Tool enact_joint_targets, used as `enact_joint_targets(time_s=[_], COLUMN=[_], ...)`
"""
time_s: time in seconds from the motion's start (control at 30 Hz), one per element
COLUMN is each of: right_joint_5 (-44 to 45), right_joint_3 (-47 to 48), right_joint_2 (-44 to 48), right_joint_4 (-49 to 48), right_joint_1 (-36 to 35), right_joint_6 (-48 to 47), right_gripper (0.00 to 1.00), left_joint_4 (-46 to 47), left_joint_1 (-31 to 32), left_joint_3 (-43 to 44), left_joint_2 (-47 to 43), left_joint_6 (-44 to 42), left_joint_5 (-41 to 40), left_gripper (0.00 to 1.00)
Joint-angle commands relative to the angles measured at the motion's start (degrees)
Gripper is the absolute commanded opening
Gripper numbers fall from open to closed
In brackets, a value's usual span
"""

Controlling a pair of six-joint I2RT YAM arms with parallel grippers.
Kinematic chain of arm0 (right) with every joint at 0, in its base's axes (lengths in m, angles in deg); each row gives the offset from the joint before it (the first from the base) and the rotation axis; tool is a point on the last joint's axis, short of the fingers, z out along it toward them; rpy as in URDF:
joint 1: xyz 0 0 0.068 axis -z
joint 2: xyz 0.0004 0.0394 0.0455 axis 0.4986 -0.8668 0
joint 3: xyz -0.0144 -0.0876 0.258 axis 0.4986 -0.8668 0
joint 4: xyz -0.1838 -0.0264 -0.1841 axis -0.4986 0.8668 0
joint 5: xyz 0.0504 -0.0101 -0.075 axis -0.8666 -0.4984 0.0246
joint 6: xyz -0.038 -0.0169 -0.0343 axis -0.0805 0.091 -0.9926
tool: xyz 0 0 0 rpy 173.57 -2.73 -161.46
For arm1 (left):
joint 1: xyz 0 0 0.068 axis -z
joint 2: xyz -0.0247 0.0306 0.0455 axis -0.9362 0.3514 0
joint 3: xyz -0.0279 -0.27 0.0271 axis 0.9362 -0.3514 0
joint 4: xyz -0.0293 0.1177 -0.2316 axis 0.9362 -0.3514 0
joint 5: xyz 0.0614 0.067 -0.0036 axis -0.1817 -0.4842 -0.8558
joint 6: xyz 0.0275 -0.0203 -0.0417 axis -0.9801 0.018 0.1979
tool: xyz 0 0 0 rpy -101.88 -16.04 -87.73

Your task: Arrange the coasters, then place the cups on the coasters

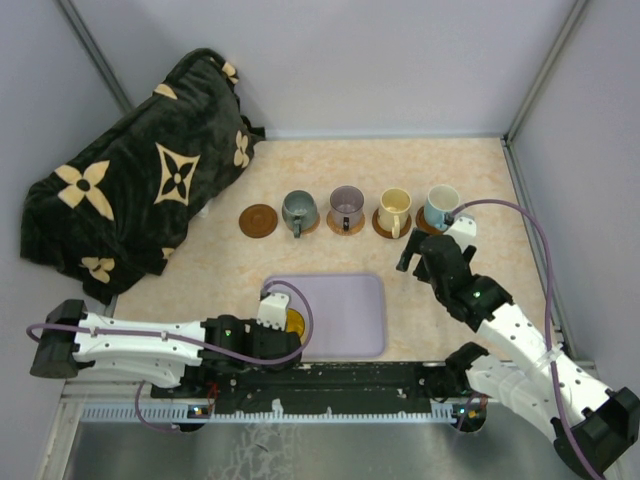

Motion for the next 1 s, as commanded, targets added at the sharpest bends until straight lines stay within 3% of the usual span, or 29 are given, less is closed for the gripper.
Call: enact_joint_targets(time_s=[0.0, 0.33, 0.67, 0.83, 0.97], right_joint_5=[0.40, 2.82, 4.23, 2.58, 0.28], right_joint_3=[-0.36, -0.16, 3.31, 5.22, 6.76], right_joint_2=[0.41, 0.39, -0.87, -6.44, -10.92], right_joint_4=[-1.50, -1.27, -5.27, -9.17, -13.32], right_joint_1=[0.32, 0.32, 0.32, 0.32, 0.34], right_joint_6=[0.33, -0.51, -5.87, -8.06, -10.03], right_gripper=[0.93, 0.91, 0.91, 0.90, 0.90], left_joint_4=[1.23, -4.31, -8.83, -6.16, 3.00], left_joint_1=[0.34, 0.32, -1.87, -8.66, -19.56], left_joint_3=[0.23, 10.96, 14.75, 13.62, 10.19], left_joint_2=[0.52, 1.50, -1.47, -6.23, -11.77], left_joint_6=[0.24, -3.92, -3.95, -9.04, -20.83], left_joint_5=[-0.97, -10.39, -22.30, -23.19, -20.03], left_gripper=[0.00, 0.00, 0.00, 0.00, 0.00])
